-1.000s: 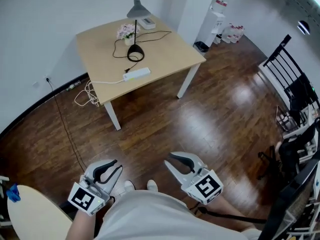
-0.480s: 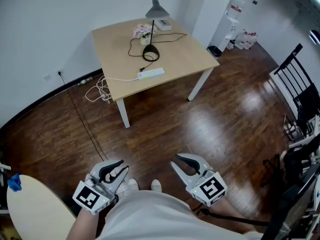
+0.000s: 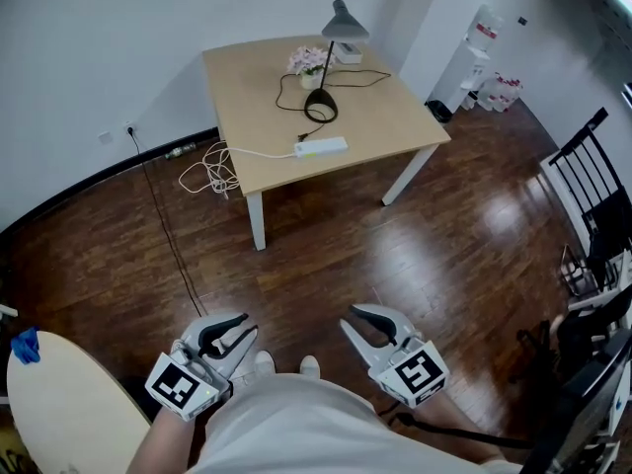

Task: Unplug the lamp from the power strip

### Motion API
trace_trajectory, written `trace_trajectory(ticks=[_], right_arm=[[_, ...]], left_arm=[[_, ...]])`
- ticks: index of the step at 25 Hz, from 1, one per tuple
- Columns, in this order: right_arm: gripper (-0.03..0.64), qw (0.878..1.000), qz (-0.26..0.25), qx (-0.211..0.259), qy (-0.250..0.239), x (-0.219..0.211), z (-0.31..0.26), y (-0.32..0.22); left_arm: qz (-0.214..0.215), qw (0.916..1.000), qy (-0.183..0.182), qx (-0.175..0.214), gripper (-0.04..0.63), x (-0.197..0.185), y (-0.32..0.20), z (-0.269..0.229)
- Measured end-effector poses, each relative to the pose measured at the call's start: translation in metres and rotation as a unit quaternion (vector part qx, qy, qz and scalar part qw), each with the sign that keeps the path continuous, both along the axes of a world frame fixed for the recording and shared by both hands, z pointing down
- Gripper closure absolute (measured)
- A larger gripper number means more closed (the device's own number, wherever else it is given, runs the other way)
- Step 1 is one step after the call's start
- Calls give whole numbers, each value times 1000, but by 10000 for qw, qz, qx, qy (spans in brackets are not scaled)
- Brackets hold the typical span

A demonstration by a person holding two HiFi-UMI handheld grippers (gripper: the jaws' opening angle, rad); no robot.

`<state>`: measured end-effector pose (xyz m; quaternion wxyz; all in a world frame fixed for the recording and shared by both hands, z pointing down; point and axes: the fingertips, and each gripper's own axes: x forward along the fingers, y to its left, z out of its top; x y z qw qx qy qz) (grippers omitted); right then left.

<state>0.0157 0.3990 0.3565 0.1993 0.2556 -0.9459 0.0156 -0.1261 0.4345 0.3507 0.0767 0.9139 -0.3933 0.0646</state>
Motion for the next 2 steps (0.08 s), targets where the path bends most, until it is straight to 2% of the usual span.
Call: trace_trajectory(ticks=[2], right_arm=[[541,10000,-10,13,14,-10,1,-1]], left_arm=[[5,10000,60,57,506,-9,0,-1]])
